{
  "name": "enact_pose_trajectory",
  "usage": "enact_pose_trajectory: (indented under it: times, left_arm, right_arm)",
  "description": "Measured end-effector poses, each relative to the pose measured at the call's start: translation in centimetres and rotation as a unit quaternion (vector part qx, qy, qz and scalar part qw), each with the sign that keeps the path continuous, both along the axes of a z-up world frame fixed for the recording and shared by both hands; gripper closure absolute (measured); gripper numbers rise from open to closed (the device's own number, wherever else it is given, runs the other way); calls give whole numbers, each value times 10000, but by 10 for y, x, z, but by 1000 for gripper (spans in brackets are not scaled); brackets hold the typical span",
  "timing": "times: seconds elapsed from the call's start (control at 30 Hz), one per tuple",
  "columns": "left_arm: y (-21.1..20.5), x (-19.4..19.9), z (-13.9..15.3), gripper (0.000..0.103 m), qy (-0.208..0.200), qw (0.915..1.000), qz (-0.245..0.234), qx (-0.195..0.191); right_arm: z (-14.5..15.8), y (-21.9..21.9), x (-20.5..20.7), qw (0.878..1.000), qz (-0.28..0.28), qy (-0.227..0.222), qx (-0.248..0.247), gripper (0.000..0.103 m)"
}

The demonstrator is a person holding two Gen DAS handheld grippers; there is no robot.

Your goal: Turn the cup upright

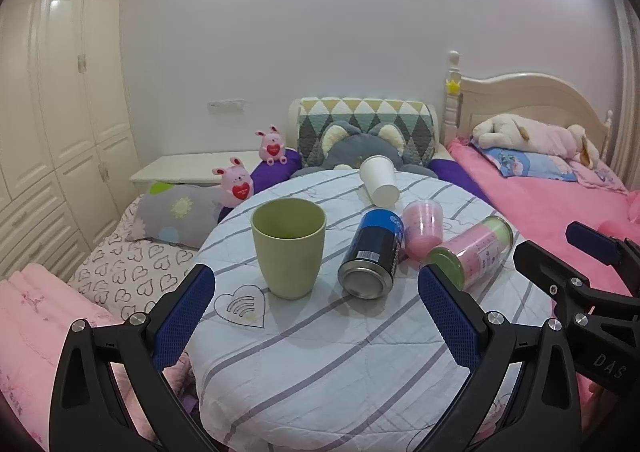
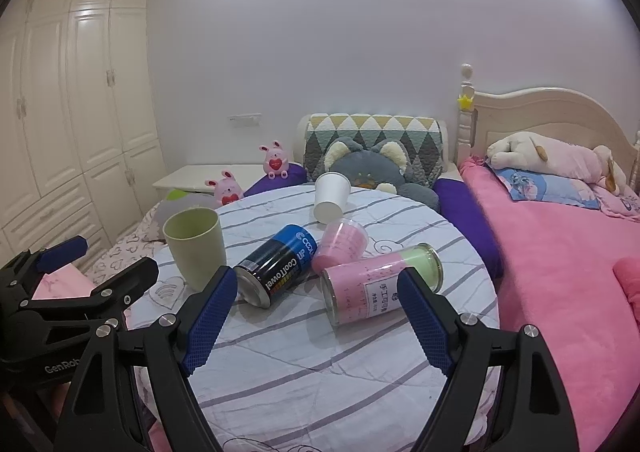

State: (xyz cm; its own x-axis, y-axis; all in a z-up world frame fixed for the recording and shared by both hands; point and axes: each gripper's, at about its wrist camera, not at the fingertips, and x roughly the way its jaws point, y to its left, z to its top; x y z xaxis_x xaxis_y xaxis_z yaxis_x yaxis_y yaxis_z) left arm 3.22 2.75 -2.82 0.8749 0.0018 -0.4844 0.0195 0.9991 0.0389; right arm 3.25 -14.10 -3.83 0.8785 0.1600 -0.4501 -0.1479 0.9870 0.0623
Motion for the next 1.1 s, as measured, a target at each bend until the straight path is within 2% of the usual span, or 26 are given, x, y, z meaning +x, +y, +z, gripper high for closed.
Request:
enact_pose_trajectory:
  times: [0.37, 1.1]
  left_arm:
    - [-14, 3, 0, 0, 85, 9996, -256, -34]
    - [-9, 6, 3, 0, 61, 9997, -240, 24]
  right_arm:
    - [2, -13, -5, 9999, -170, -6, -12, 19]
    - [3, -10, -2, 9999, -151, 6, -73, 19]
